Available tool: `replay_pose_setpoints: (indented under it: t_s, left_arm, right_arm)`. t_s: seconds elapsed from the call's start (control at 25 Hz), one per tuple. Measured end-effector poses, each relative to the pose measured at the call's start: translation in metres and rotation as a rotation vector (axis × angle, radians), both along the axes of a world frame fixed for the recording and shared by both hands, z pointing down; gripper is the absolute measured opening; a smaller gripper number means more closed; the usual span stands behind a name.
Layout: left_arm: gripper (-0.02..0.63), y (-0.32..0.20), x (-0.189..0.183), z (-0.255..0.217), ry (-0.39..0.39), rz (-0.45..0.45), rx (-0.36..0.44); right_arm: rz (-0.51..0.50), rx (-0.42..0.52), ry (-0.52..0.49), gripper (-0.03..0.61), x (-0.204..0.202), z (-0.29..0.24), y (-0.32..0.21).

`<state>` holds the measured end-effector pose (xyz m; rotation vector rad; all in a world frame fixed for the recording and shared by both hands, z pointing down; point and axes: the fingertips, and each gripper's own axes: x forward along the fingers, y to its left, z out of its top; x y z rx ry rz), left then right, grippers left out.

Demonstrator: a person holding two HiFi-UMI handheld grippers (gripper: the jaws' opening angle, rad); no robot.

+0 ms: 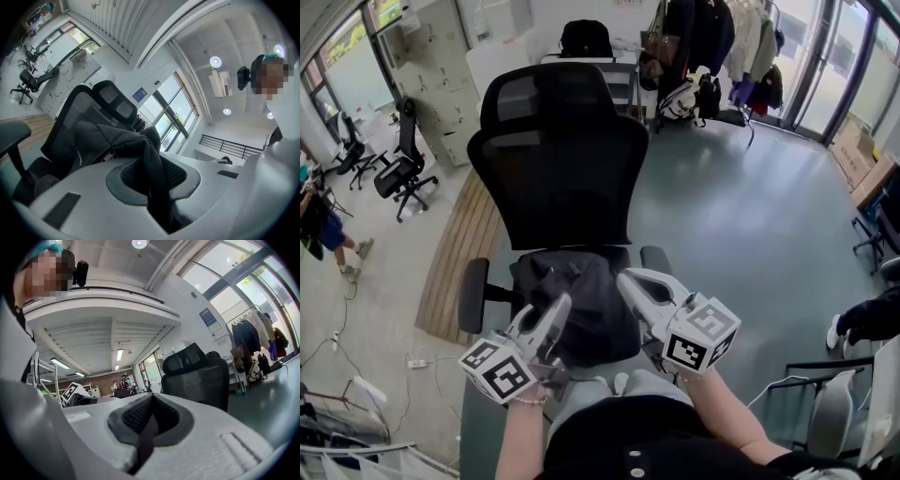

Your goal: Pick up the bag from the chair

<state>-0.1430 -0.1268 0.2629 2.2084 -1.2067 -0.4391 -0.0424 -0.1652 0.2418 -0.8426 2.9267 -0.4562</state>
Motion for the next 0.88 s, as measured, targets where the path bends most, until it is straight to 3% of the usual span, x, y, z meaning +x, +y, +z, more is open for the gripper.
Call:
replay_pose_setpoints:
  t_s: [0.88]
  left_arm:
    - [0.078, -0.0021, -0.0003, 0.0073, -0.005, 0.006, -0.038]
  right_arm:
    - [-0.013, -0.015, 0.028, -0.003, -0.0024, 0.0108, 0.0013]
